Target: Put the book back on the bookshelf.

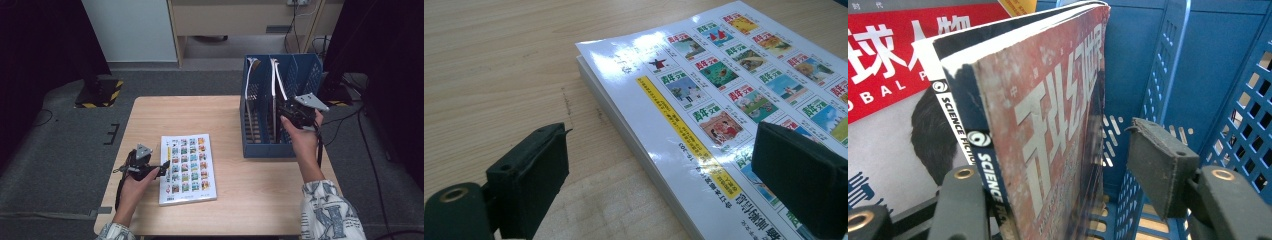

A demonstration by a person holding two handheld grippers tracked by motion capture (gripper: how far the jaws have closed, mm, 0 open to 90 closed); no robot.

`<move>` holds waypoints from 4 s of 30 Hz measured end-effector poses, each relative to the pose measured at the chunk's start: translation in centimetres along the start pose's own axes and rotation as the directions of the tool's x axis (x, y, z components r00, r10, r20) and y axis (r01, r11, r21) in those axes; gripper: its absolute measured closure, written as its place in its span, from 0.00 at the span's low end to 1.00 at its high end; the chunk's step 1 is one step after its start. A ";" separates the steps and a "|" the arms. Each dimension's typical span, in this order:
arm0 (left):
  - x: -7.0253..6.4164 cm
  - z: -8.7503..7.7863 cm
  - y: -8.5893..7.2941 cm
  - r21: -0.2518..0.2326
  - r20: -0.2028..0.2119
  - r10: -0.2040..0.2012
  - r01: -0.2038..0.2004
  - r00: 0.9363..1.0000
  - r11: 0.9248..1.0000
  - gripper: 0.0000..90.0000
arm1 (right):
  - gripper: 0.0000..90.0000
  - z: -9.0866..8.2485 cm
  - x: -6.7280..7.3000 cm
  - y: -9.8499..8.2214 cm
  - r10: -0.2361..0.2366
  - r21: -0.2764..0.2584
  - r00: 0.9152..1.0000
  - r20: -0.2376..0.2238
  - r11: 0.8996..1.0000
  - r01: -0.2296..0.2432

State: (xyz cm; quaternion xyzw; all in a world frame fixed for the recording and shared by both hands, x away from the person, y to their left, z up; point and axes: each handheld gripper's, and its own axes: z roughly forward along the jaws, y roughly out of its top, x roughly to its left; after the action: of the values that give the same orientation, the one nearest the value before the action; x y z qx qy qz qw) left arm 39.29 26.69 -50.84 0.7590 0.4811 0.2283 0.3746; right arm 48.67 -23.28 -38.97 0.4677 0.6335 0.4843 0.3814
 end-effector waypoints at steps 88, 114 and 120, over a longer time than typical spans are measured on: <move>-0.1 0.0 0.0 0.005 -0.001 0.003 -0.003 1.000 1.000 0.09 | 0.21 -4.3 2.6 -3.9 -0.024 0.090 0.995 -0.098 0.995 0.033; -0.5 0.1 0.1 -0.014 0.029 -0.011 0.012 1.000 1.000 0.08 | 0.16 -7.9 5.8 -6.6 -0.022 0.086 0.979 -0.204 0.995 0.040; -0.8 0.3 0.2 -0.002 0.035 -0.001 0.001 0.999 1.000 0.08 | 0.15 -7.5 7.5 -7.0 -0.026 0.102 0.967 -0.253 0.993 0.054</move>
State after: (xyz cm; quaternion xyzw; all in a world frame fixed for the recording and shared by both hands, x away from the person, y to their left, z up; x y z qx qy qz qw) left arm 39.24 25.84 -50.88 0.7622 0.4749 0.2152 0.3837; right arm 38.03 -18.69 -44.17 0.4097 0.7111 0.4969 0.2820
